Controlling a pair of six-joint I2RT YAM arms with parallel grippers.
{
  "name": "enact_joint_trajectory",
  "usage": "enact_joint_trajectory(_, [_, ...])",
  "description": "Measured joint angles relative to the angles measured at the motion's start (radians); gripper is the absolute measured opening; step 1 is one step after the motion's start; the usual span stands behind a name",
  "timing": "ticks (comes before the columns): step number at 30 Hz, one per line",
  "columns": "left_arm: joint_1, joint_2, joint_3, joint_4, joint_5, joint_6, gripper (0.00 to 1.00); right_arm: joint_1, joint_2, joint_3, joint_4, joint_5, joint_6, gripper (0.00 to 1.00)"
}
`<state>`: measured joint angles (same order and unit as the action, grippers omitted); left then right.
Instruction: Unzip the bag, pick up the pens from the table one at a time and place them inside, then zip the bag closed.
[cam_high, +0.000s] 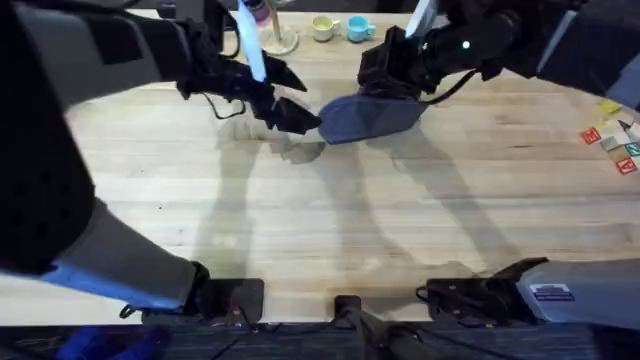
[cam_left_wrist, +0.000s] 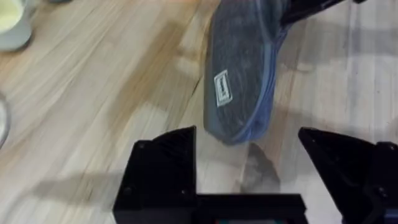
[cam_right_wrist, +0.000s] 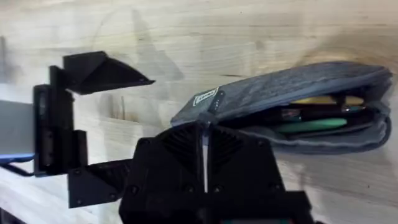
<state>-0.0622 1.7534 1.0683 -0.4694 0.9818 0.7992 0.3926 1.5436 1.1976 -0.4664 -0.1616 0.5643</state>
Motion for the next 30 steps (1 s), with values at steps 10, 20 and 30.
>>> enact_joint_trajectory(10, [-0.124,0.080,0.000,0.171,0.044,0.000,0.993,0.000,0.000,0.000,0.002,0.000,-0.016,0.031])
enact_joint_trajectory(20, [-0.129,0.080,0.000,0.183,0.023,-0.003,0.119,0.000,0.000,0.000,0.003,0.000,-0.016,0.031])
enact_joint_trajectory(30, [-0.131,0.080,0.000,0.190,0.016,0.000,0.040,-0.049,0.000,0.000,-0.006,0.027,-0.058,0.031])
